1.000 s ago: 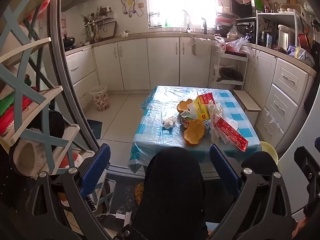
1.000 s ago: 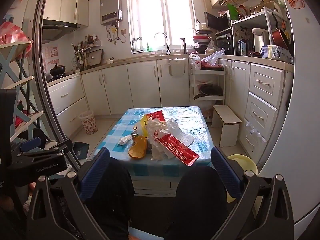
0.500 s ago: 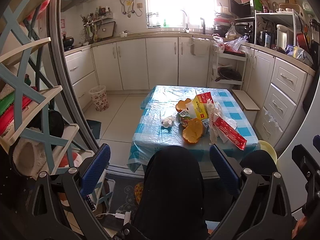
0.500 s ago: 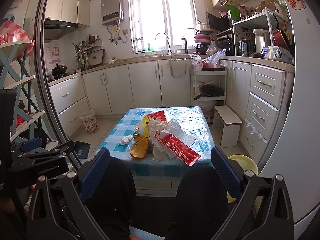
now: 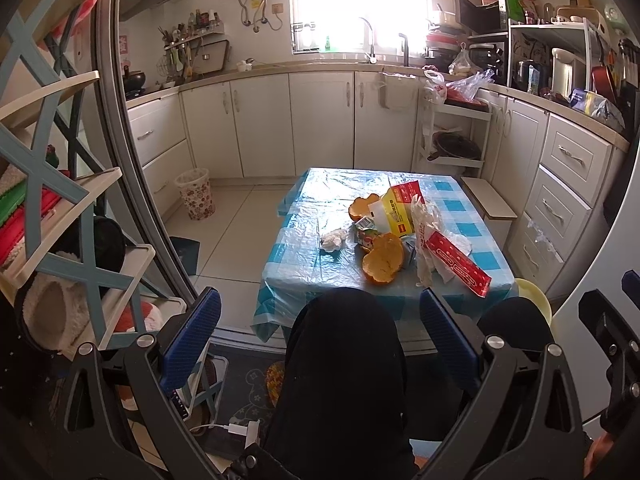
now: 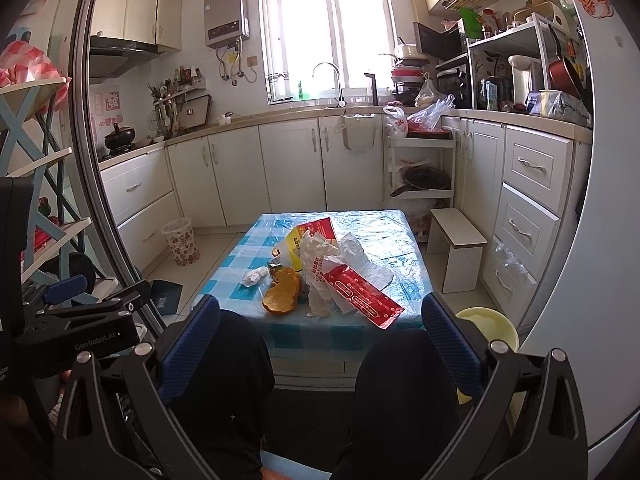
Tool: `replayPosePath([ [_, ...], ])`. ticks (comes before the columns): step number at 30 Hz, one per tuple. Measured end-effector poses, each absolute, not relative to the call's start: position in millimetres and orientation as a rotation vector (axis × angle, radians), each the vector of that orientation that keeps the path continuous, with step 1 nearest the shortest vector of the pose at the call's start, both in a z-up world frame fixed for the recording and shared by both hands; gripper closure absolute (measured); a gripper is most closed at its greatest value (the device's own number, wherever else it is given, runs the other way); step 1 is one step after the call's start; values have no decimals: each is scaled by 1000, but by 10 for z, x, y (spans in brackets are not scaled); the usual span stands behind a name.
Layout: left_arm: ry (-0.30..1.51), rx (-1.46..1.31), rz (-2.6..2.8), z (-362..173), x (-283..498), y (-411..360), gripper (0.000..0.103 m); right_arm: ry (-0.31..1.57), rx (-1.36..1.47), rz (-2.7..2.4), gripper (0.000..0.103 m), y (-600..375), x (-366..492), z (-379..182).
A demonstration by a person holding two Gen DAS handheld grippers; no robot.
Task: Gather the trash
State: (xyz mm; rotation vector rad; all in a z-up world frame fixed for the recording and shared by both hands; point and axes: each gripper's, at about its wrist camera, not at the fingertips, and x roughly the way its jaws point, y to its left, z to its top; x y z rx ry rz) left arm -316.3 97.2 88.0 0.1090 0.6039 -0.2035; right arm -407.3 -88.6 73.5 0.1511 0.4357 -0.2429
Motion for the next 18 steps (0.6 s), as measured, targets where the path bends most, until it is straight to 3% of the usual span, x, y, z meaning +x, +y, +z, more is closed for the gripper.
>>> replayPosePath([
  [18, 609, 109, -205, 868, -3166, 971, 7, 444, 106, -254, 6, -859, -4051, 700],
])
